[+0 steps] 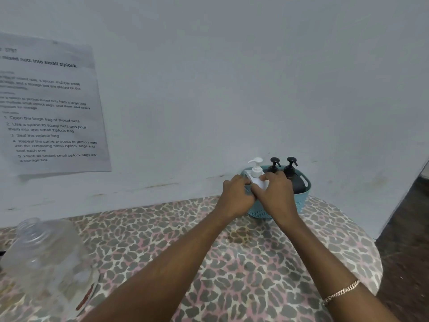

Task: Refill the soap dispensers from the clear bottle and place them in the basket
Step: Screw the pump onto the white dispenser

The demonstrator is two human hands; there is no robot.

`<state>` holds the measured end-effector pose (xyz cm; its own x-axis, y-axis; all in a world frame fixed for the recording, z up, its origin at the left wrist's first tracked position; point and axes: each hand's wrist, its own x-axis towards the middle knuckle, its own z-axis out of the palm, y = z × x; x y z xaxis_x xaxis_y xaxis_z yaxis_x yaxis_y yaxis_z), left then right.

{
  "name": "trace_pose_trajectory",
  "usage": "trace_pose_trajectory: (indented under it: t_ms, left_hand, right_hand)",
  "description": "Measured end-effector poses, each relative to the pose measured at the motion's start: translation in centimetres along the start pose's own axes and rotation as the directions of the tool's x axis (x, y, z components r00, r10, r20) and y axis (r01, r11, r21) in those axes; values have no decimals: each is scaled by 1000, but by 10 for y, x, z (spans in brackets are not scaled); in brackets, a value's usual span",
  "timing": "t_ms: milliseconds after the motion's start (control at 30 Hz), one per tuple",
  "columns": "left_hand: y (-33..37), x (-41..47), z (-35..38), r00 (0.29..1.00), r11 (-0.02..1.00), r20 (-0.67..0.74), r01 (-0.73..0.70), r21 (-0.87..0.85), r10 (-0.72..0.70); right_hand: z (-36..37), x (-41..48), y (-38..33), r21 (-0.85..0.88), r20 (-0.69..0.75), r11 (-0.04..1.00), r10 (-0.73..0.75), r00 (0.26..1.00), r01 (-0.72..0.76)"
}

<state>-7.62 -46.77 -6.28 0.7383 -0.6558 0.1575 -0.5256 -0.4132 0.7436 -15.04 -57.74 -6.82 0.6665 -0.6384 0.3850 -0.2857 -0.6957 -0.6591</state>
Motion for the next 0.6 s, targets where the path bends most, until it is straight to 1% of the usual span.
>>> trace_pose_trajectory:
  t_ms: [200, 267, 333, 400, 500, 600]
  left_hand:
    - [0, -1, 3, 998, 998, 54, 27, 63, -30]
    - [3, -3, -1, 995, 995, 90, 29, 95, -38]
    - [5, -3, -3, 990, 990, 132, 25, 137, -43]
    - [4, -3, -4, 991, 989, 134, 8, 148, -28]
    - [2, -9, -11, 996, 991, 92, -25, 131, 13]
    - [1, -22, -22, 997, 990, 64, -55, 131, 47]
  right_hand:
    - [6, -5, 8, -135, 13, 989, -50, 999, 52]
    - [8, -5, 9, -194, 6, 977, -92, 996, 91]
    - [12, -4, 13, -222, 9, 970, -95, 995, 94]
    - [14, -4, 15, -224, 16, 971, -77, 997, 78]
    - [9, -9, 11, -238, 29, 969, -54, 998, 59]
    - [-1, -21, 2, -167, 10, 984, -68, 998, 69]
